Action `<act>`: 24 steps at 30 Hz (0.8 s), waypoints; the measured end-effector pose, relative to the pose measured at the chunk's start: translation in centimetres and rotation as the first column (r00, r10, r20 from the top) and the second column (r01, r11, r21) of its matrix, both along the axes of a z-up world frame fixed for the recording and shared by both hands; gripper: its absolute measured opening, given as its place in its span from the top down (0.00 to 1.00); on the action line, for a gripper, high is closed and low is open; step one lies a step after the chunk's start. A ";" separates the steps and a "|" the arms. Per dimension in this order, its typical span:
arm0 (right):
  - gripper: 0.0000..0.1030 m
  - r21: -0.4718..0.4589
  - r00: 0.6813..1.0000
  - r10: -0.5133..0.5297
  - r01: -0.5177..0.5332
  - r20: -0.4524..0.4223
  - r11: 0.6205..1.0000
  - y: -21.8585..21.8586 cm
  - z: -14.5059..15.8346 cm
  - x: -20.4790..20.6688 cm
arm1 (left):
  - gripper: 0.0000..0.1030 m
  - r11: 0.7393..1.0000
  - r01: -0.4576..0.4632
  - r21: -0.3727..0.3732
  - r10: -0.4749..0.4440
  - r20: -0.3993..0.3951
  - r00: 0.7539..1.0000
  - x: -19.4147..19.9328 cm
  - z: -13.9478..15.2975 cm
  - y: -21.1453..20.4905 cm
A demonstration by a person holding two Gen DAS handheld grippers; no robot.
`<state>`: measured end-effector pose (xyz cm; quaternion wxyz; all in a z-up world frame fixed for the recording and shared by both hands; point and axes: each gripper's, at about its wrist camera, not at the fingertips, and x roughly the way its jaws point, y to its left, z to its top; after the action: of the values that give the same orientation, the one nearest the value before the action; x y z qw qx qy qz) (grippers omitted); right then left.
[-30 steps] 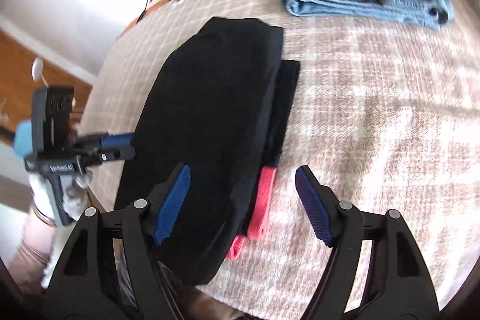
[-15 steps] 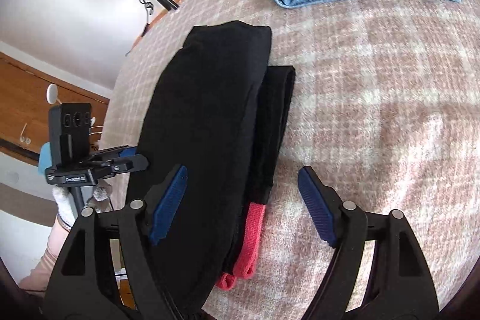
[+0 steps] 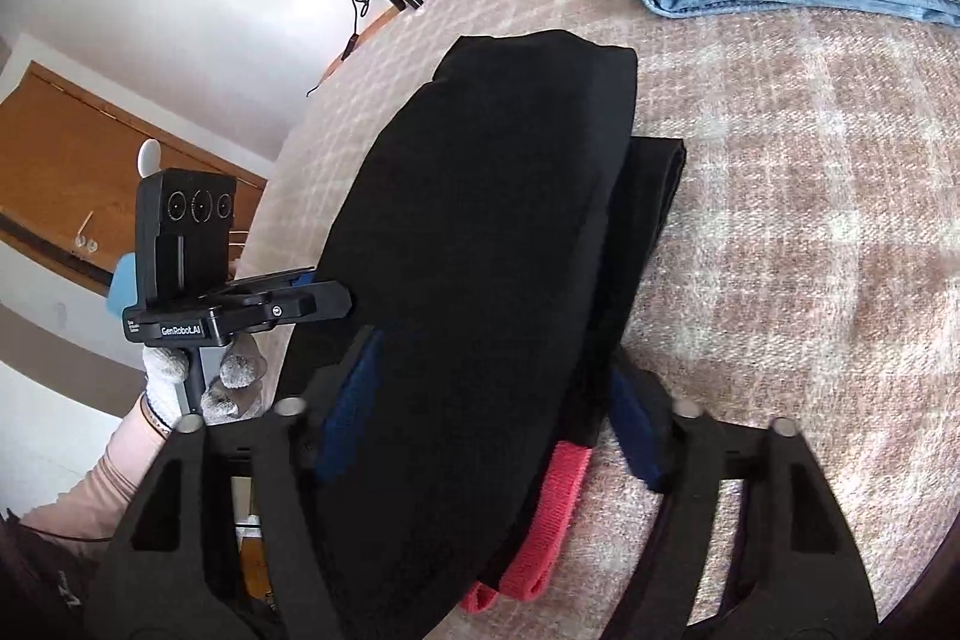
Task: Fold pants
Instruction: 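Close both tools on the folded trouser bundle and lift it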
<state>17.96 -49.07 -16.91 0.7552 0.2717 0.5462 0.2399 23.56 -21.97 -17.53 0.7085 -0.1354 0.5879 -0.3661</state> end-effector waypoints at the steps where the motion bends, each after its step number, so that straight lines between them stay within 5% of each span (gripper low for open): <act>1: 0.45 -0.002 1.000 -0.005 0.005 -0.002 1.000 -0.1 -0.1 0.0 | 0.54 1.000 -0.001 -0.002 0.001 0.004 1.000 0.0 0.0 -0.1; 4: 0.62 -0.018 1.000 -0.016 0.016 -0.005 1.000 -0.3 -0.3 -0.1 | 0.54 1.000 -0.008 -0.008 0.008 0.015 1.000 0.0 0.0 -0.6; 11: 0.83 -0.049 0.999 -0.028 0.029 0.026 0.998 0.1 0.4 -0.5 | 0.61 1.000 -0.013 0.020 0.012 0.044 0.999 -0.1 0.1 -1.1; 18: 0.88 -0.120 0.997 -0.018 0.026 0.072 0.992 1.4 2.6 -0.9 | 0.87 1.000 -0.022 0.006 0.022 0.088 0.996 -0.5 1.1 -0.8; 24: 0.89 -0.171 0.993 -0.016 0.036 0.116 0.985 2.1 4.7 -1.4 | 0.93 1.000 0.003 0.023 -0.007 0.163 0.987 -1.2 3.1 -0.8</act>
<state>16.54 -46.96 -12.22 0.8090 0.1979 0.5173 0.1969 22.37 -22.81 -14.48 0.7547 -0.0954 0.5324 -0.3712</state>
